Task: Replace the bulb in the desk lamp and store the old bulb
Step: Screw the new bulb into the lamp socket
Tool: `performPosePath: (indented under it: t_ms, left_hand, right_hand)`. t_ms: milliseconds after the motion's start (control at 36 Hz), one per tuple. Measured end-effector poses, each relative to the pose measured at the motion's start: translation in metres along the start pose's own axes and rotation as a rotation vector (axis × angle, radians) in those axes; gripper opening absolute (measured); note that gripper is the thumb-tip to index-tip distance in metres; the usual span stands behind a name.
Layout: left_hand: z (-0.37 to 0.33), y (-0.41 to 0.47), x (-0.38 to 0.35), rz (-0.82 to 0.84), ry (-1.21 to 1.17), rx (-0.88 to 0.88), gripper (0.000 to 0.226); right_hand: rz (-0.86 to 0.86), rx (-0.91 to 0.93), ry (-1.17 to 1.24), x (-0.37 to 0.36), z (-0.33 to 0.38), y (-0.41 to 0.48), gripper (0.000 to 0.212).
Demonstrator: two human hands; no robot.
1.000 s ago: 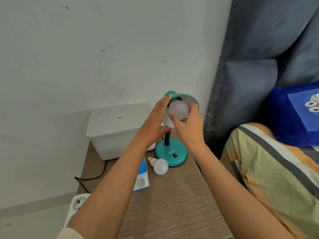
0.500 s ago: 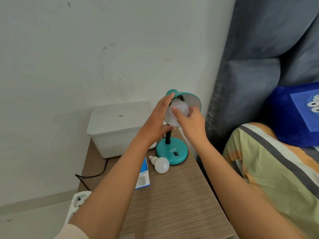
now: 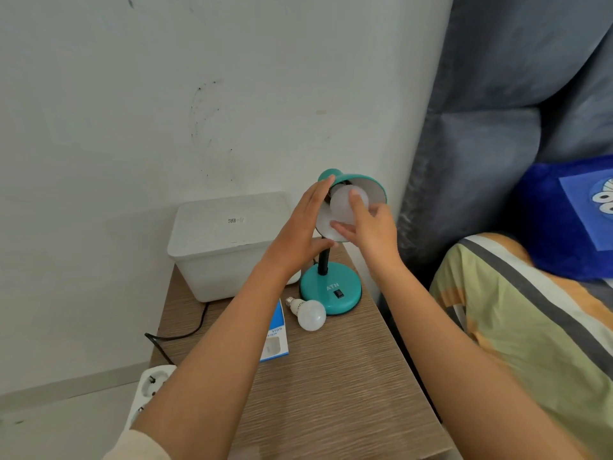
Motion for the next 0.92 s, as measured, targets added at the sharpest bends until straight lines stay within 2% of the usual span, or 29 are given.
performPosePath:
  t_ms: [83, 194, 278, 417, 528, 639, 750, 861, 917]
  left_hand:
    - [-0.001, 0.000, 0.000, 0.010, -0.007, 0.005, 0.095]
    - [-0.001, 0.000, -0.001, 0.017, -0.003, 0.007, 0.098]
    - [-0.001, 0.000, 0.000, 0.006, -0.001, -0.003, 0.096]
    - [0.000, 0.001, -0.001, 0.004, 0.022, -0.011, 0.099]
    - [0.000, -0.001, -0.001, 0.007, 0.005, -0.002, 0.096]
    - [0.000, 0.000, -0.002, 0.020, 0.010, 0.005, 0.100]
    - [-0.001, 0.000, -0.001, 0.017, 0.005, 0.004, 0.097]
    - [0.000, 0.000, -0.002, 0.020, 0.005, 0.005, 0.100]
    - [0.001, 0.000, -0.001, 0.015, 0.008, 0.006, 0.099]
  right_hand:
    - [0.026, -0.078, 0.083, -0.002, -0.002, 0.003, 0.043]
    - [-0.013, 0.053, -0.077, -0.001, 0.000, -0.002, 0.056]
    - [-0.003, -0.014, -0.065, -0.001, -0.007, -0.001, 0.055]
    - [-0.055, 0.154, -0.162, -0.002, 0.003, -0.007, 0.055]
    - [-0.011, 0.005, -0.061, 0.002, 0.001, -0.001, 0.055]
    - [-0.021, 0.135, -0.157, 0.003, 0.006, -0.002, 0.061]
    - [-0.014, -0.015, -0.031, 0.004, -0.003, 0.003, 0.058]
    - [-0.029, 0.127, -0.135, 0.004, 0.004, -0.003, 0.060]
    - [-0.020, 0.103, -0.136, 0.004, 0.003, -0.002, 0.054]
Point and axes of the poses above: each hand's wrist, its own y-axis towards the middle knuckle, its own x-axis out of the back of the hand, z = x × y, the point moved 5 cm from there along y, towards the middle knuckle
